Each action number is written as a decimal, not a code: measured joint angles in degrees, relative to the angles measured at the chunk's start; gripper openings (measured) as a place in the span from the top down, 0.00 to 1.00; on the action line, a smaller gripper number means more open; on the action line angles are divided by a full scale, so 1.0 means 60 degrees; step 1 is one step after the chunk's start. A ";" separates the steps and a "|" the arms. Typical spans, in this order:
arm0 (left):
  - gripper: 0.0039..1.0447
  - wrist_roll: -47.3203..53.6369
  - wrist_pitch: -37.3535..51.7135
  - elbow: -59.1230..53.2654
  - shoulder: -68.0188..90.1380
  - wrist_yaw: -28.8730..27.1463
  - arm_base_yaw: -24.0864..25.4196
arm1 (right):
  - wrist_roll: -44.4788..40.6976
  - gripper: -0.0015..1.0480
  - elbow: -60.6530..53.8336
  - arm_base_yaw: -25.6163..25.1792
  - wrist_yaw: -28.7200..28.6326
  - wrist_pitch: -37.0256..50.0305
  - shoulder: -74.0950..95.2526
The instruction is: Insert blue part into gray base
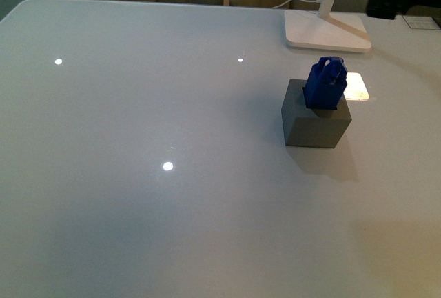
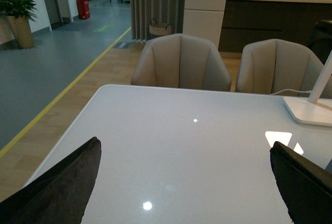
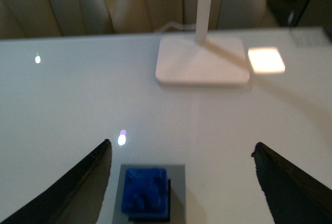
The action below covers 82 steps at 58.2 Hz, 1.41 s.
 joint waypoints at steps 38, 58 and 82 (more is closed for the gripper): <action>0.07 0.0004 0.0000 0.0000 0.0000 0.0000 0.0000 | -0.0441 0.98 -0.4572 -0.1184 -0.1158 0.1180 -0.4481; 0.07 0.0000 0.0000 0.0000 0.0000 0.0004 0.0000 | -0.0448 0.98 -0.5555 -0.1705 -0.1614 -0.1027 -0.7690; 0.07 0.0000 0.0000 0.0000 0.0000 0.0000 0.0000 | -0.0448 0.98 -0.5745 -0.1705 -0.1614 -0.3534 -1.0590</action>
